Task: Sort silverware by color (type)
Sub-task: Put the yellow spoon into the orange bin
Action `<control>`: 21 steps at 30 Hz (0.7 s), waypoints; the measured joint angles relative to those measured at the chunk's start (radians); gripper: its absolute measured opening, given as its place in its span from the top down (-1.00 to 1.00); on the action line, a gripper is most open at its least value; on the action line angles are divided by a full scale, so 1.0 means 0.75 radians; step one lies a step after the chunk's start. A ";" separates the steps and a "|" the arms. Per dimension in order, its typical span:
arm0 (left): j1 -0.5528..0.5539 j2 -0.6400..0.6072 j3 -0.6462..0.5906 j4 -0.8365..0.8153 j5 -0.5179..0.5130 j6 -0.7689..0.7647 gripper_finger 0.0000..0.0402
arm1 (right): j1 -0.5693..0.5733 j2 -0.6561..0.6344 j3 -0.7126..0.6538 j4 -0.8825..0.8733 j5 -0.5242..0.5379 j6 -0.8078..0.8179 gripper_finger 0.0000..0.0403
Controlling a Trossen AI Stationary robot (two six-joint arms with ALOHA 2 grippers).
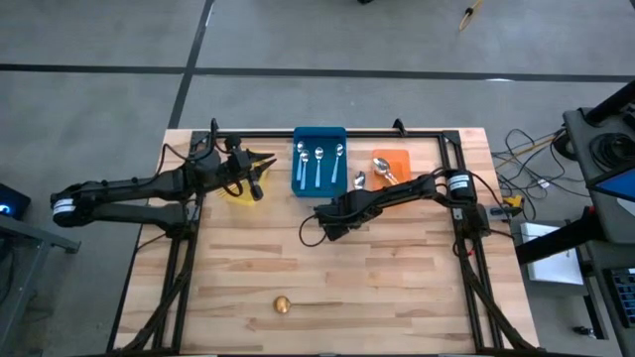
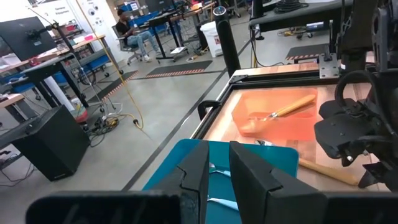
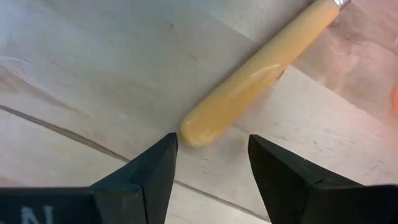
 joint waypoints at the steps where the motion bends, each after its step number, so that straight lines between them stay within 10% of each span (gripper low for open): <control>1: 0.000 0.000 0.000 0.000 0.000 0.000 0.78 | 0.000 0.000 0.000 0.000 0.016 -0.001 0.04; 21: 0.000 0.035 0.002 0.070 0.001 0.000 0.78 | -0.020 0.000 0.006 0.016 -0.076 0.020 0.77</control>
